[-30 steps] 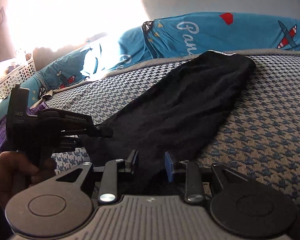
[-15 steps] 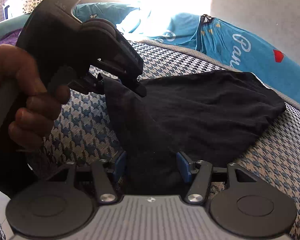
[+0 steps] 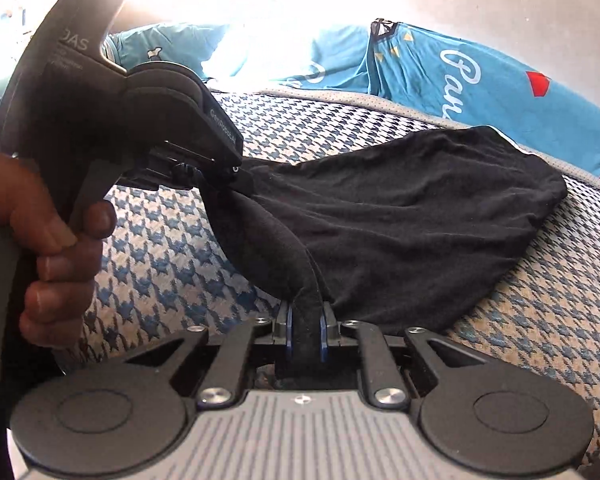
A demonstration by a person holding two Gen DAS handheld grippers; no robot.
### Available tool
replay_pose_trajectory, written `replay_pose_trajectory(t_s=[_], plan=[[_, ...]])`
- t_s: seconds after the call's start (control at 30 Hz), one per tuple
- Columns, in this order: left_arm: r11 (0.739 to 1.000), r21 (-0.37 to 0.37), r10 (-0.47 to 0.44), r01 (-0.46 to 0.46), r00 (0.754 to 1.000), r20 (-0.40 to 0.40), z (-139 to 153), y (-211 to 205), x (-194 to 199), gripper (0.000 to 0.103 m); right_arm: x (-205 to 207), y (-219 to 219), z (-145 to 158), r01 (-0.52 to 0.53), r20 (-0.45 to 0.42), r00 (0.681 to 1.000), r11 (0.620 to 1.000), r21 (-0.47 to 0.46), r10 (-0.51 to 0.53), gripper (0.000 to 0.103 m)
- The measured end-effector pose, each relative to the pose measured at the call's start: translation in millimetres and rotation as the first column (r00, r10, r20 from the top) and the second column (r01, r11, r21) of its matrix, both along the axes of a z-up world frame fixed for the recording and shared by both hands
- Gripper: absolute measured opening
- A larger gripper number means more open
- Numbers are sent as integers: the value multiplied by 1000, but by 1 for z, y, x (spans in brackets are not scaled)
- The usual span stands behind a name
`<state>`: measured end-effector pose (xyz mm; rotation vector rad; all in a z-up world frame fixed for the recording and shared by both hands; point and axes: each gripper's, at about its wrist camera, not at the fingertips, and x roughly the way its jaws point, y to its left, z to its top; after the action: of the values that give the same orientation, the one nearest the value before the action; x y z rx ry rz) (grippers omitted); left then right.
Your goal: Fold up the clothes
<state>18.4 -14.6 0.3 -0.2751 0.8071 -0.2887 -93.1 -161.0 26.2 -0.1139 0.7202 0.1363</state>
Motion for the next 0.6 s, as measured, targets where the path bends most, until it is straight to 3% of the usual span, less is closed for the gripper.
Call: replay_pose_trajectory(t_s=[0.13,0.3,0.6], plan=[[999,26,29,-30,999,23,15,17,16,7,8,11,10,-39,18,999,998,45,38,13],[997,58,57,-59,998,38,28,45,40,7,32,25,20,-98,18,995,981,168,96,13],[986,121,110,-116,993,53,40,102,80,7,80,63,20,-196,5,978,909,367,209,13]])
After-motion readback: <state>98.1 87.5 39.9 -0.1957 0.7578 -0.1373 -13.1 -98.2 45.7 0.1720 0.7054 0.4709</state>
